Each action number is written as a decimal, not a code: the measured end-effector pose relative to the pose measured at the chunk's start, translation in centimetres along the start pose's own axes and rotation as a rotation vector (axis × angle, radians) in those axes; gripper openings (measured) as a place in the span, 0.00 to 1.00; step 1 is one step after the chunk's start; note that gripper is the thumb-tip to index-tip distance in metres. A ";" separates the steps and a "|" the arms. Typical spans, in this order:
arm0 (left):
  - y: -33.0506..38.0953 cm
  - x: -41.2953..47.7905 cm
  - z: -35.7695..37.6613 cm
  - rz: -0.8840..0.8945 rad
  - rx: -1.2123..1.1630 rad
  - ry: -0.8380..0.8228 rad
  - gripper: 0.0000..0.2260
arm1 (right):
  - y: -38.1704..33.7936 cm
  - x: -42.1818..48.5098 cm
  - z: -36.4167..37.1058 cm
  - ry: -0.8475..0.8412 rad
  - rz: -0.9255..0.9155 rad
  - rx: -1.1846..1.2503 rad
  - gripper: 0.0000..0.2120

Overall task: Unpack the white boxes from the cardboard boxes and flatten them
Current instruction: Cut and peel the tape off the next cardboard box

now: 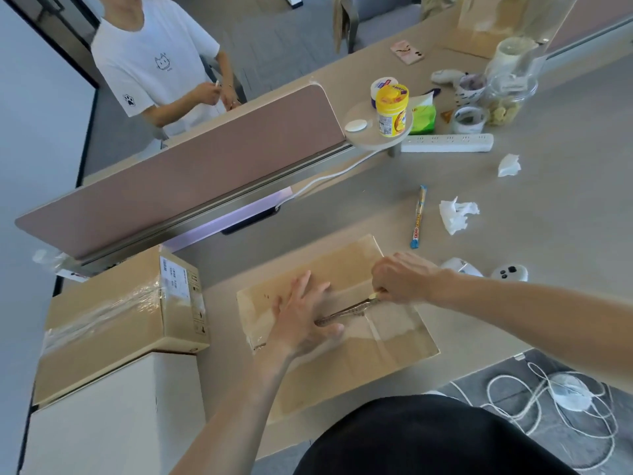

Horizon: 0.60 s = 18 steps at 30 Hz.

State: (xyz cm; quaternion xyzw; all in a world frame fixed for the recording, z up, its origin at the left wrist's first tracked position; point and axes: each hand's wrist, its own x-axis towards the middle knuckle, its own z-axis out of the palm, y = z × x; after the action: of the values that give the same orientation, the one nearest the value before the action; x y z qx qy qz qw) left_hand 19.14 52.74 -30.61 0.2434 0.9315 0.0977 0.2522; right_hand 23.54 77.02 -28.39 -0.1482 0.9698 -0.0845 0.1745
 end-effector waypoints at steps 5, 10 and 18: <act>1.2 0.7 -0.1 0.008 0.009 -0.012 0.38 | 2.4 -1.1 -0.1 -0.022 0.074 0.018 0.07; 2.5 1.4 -0.7 0.011 0.046 -0.022 0.44 | 4.7 -2.7 0.3 0.002 0.112 0.039 0.08; 4.3 3.2 -1.1 0.025 0.106 0.051 0.31 | 5.6 -4.3 1.0 0.058 0.184 0.166 0.08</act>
State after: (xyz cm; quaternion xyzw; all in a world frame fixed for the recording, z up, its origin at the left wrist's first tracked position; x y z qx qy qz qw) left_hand 17.84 57.98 -29.70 0.2653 0.9384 0.0573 0.2140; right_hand 26.27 83.56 -29.20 -0.0409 0.9736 -0.1522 0.1649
